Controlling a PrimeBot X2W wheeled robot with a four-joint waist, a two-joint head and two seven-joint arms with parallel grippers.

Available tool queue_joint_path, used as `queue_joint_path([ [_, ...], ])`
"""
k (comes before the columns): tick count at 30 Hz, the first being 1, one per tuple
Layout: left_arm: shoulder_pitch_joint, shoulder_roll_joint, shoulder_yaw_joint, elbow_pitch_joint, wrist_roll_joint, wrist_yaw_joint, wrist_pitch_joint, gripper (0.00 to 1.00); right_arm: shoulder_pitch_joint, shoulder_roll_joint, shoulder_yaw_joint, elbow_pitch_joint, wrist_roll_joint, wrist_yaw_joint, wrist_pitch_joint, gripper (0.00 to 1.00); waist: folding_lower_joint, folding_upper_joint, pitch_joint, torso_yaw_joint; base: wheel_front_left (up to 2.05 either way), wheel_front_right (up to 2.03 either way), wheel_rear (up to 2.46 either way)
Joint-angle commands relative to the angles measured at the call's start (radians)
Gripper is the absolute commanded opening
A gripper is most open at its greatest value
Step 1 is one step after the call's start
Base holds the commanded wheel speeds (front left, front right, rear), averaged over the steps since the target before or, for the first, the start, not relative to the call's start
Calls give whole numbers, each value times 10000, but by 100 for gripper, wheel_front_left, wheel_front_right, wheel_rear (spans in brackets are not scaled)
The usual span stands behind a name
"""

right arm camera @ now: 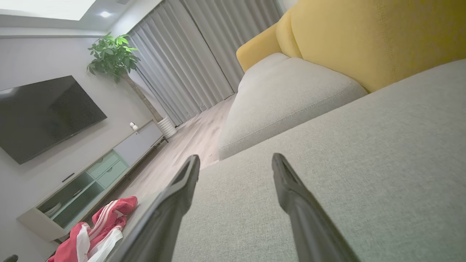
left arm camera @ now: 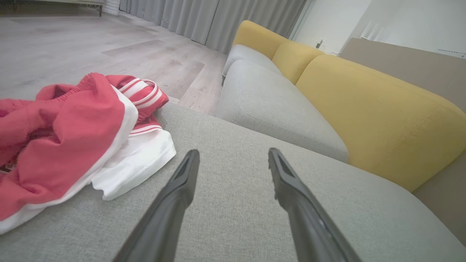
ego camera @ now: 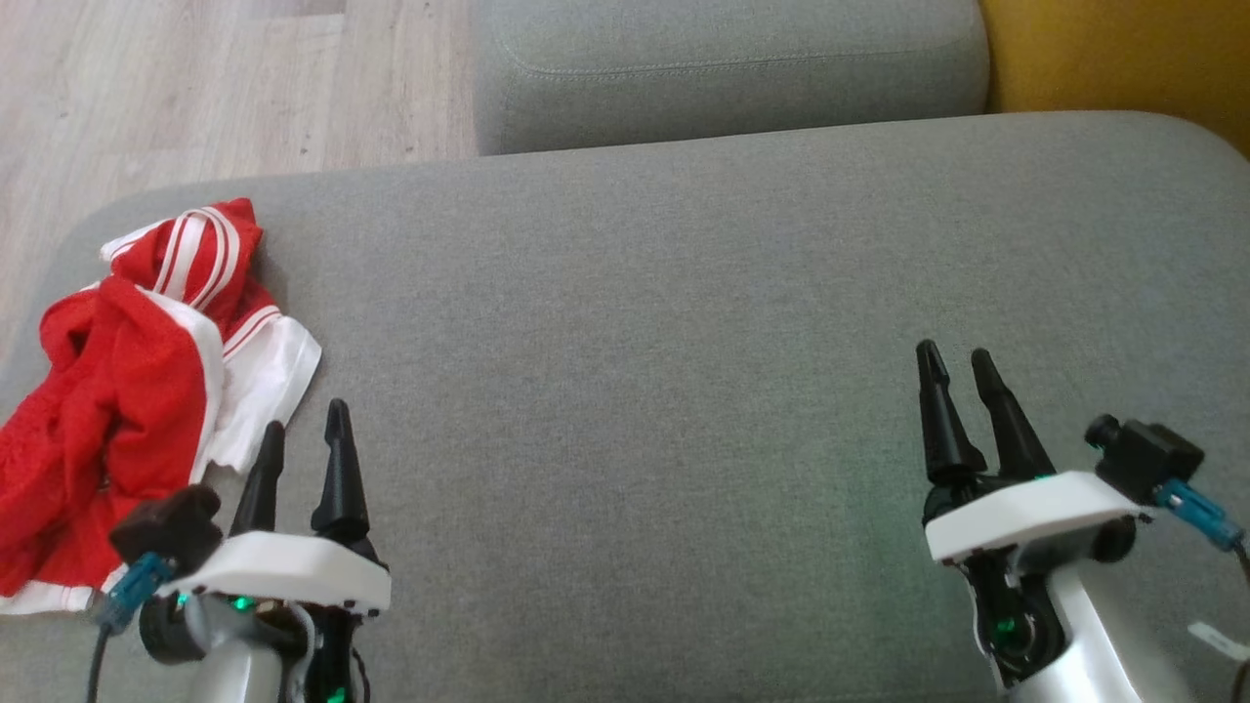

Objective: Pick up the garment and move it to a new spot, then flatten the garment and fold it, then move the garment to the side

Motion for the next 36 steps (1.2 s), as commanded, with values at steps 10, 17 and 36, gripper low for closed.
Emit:
queue_joint_path([
  [10,-668,129,125,-558,1447,133,-403,100,-808,-121,468,-202,-1299,-6,-453,100,0,0,-49,37,0,0,0],
  [17,-679,116,102,-702,2308,230,-608,100,-888,-104,587,-168,-2095,-7,-660,100,0,0,-58,30,0,0,0],
  [36,-723,78,-29,-899,4230,405,-1064,100,-1087,-98,899,-116,-3758,-7,-1119,100,0,0,-85,-33,0,0,0],
])
